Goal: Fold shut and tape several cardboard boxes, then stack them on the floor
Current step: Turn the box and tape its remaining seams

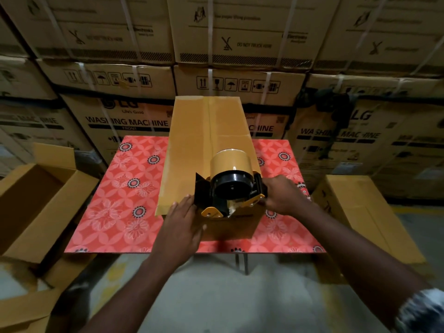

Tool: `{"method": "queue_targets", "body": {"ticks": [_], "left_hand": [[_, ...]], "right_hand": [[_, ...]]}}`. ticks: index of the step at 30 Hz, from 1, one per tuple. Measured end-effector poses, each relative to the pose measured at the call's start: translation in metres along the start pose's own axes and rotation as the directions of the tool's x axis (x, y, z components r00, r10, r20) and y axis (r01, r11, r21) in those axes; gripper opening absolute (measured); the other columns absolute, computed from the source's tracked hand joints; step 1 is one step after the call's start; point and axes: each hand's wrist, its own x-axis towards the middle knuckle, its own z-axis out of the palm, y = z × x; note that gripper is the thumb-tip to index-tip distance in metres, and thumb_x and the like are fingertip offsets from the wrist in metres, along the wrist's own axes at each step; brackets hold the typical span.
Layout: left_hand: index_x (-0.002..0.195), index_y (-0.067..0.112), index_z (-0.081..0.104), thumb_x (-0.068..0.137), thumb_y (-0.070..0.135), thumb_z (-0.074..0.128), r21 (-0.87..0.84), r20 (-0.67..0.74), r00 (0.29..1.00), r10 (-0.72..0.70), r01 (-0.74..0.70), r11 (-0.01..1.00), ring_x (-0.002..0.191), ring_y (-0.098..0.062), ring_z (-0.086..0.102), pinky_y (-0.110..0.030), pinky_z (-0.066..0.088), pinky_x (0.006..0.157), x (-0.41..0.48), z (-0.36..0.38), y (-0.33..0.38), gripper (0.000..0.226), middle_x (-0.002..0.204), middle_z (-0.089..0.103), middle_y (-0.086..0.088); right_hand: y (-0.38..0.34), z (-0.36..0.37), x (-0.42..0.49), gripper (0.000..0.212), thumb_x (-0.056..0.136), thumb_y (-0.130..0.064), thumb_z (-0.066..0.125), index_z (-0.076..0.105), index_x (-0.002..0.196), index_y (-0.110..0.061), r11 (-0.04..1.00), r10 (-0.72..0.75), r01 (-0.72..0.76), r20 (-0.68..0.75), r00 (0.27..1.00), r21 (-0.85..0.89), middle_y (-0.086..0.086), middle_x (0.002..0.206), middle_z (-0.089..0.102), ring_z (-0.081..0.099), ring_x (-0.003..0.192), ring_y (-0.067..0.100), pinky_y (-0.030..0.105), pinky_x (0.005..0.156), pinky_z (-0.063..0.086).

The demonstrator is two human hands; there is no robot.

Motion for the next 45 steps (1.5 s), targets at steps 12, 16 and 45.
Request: {"method": "queue_targets", "body": {"ticks": [12,16,45], "left_hand": [[0.156,0.027,0.033,0.096,0.050,0.048,0.002,-0.002,0.998,-0.062,0.062,0.998,0.150,-0.002,0.009,-0.036,0.003,0.124,-0.001,0.002,0.010,0.067,0.164,0.026,0.011],[0.159,0.018,0.026,0.099,0.047,0.047,0.044,0.012,0.995,-0.098,0.098,0.994,0.152,-0.015,0.001,-0.043,-0.005,0.123,0.004,0.008,0.034,0.070,0.166,0.017,0.000],[0.161,0.023,0.014,0.100,0.047,0.046,0.128,0.190,0.973,0.129,-0.155,0.980,0.155,-0.017,-0.002,-0.050,-0.009,0.124,0.047,0.043,0.111,0.073,0.169,0.008,-0.002]], "right_hand": [[0.056,-0.035,-0.031,0.026,0.075,-0.058,0.057,0.046,0.065,-0.037,0.999,-0.048,0.049,-0.045,0.998,0.011,-0.017,0.059,0.052,0.055,0.051,0.006,0.019,0.050,0.035],[0.071,-0.018,-0.025,0.032,0.076,-0.052,0.059,0.063,0.080,-0.021,1.000,-0.027,0.026,-0.077,0.997,-0.013,0.001,0.074,0.068,0.067,0.067,0.021,0.031,0.055,0.051],[0.095,-0.052,-0.047,0.023,0.072,-0.024,0.075,0.052,0.067,-0.029,0.998,0.047,-0.049,-0.072,0.996,-0.030,-0.010,0.058,0.053,0.052,0.051,0.015,0.024,0.049,0.035]]}}
